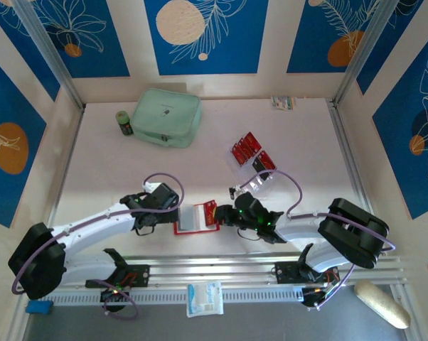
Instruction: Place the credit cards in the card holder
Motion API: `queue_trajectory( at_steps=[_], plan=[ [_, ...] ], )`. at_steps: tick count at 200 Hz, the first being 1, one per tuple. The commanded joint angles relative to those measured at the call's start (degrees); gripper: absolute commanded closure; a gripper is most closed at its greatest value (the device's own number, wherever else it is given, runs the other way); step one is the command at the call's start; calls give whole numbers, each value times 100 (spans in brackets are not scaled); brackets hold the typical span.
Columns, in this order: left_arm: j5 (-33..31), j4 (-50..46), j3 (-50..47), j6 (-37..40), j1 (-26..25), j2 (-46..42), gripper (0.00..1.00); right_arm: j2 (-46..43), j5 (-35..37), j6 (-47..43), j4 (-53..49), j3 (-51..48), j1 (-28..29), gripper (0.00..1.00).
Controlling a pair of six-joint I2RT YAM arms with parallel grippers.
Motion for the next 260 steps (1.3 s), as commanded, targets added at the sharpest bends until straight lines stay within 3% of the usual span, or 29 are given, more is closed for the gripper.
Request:
queue_trajectory(
  at_steps=[1,109,188,260],
  plan=[
    [184,158,-40,143,65,95,0,47,163,-16,25,-129,13,100],
    [1089,1025,405,384,-81,335,0,-167,169,-1,48,-237,-35,100],
    [1260,1465,776,209,-597,1176,0,-2777,198,-437,-1874,-257,-793,100],
    [1077,1545,1080,54,-1049,2321,0,-4086,242,-231,-2737,-657,-1117,100]
  ],
)
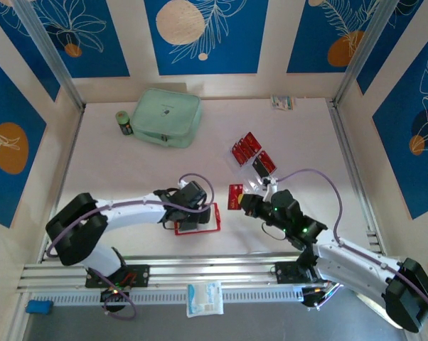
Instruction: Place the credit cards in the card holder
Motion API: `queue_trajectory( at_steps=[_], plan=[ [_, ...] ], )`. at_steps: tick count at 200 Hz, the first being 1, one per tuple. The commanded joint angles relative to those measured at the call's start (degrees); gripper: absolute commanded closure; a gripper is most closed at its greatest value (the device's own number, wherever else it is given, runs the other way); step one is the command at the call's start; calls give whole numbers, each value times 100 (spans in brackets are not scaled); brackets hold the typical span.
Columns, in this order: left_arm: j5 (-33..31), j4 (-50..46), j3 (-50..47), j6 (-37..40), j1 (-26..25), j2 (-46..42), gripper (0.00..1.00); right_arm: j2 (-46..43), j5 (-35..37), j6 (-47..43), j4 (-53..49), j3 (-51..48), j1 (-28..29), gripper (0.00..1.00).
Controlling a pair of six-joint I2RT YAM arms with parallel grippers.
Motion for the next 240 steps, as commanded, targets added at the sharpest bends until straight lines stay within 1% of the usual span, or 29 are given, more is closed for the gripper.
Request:
queue_trajectory(
  at_steps=[1,32,65,84,118,157,187,216,240],
  plan=[
    [39,74,143,-136,-143,298,0,-258,95,39,-431,-85,-22,100],
    [2,15,206,-119,-150,223,0,-298,-7,42,-510,-49,-29,100],
    [-199,-375,363,-27,-157,-383,0,-159,-106,88,-380,-22,23,100],
    [-364,-653,395,8,-141,-779,0,75,-109,105,-194,34,130,100],
    [-628,-1052,120,-41,-11,-1435,0,841,-63,66,209,284,461,100],
    [-654,-1165,-501,-53,416,-1992,0,1900,-41,-20,662,763,925,100],
    [-605,-1154,-887,12,733,-2210,0,2568,-10,-96,850,1108,1233,100],
    [-546,-1107,-1110,94,947,-2268,0,3087,-18,-124,978,1239,1298,100],
    [-402,-930,-1216,204,1048,-2279,0,3296,20,-99,1042,1186,1283,100]
  ],
)
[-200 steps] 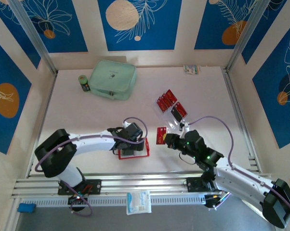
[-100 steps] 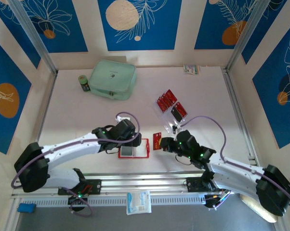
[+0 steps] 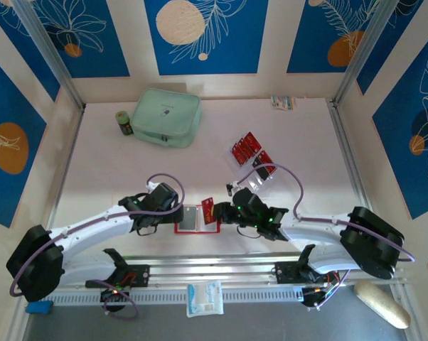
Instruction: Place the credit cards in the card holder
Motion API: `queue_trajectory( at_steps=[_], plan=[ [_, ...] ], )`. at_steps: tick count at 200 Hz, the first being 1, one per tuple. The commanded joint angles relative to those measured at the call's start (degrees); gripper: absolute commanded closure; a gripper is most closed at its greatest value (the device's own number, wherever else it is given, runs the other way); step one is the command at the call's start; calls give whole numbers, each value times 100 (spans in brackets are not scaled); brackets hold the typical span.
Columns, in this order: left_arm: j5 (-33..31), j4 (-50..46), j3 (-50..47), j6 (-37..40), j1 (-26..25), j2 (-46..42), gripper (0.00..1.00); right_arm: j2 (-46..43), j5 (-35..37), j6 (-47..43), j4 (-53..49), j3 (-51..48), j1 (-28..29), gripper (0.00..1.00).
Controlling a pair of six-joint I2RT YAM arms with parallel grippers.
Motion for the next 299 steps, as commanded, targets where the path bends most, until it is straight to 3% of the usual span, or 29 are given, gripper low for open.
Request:
queue_trajectory(
  at_steps=[1,203,299],
  plan=[
    [126,70,-121,207,121,-88,0,158,66,-78,163,39,27,100],
    [525,902,-495,314,282,542,0,382,194,94,347,-399,-126,100],
    [1883,2171,-984,197,287,-498,0,559,218,164,487,-538,-125,100]
  ],
)
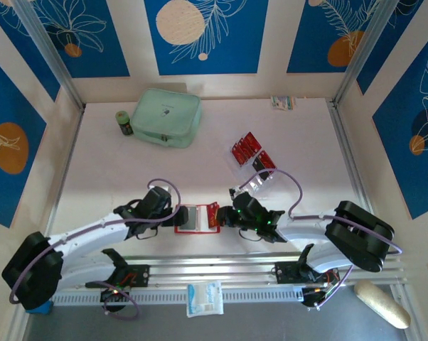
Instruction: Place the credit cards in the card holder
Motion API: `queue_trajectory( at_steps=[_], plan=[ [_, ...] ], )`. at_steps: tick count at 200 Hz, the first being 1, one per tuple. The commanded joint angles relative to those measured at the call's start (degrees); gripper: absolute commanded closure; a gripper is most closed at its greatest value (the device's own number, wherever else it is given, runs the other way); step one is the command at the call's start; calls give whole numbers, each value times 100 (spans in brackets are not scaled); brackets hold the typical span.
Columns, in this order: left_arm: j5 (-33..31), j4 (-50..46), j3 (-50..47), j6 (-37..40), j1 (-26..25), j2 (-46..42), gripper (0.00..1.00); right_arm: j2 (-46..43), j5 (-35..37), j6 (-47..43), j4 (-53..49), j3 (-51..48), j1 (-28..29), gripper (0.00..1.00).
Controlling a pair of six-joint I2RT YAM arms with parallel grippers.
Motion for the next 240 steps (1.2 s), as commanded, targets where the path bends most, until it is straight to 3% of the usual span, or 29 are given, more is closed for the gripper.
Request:
queue_trajectory(
  at_steps=[1,29,68,120,158,240],
  plan=[
    [645,572,-135,-80,29,-114,0,117,129,57,-37,-154,-26,100],
    [712,630,-121,-165,33,-169,0,177,120,73,21,-177,-12,100],
    [288,-141,96,-394,121,-112,0,174,142,82,24,-173,20,100],
    [924,887,66,-663,126,-335,0,117,181,102,-15,-232,23,100],
    [1236,1260,227,-789,131,-6,0,108,187,114,6,-268,27,100],
    [1164,1343,292,-781,115,514,0,126,212,120,46,-253,41,100]
  ],
)
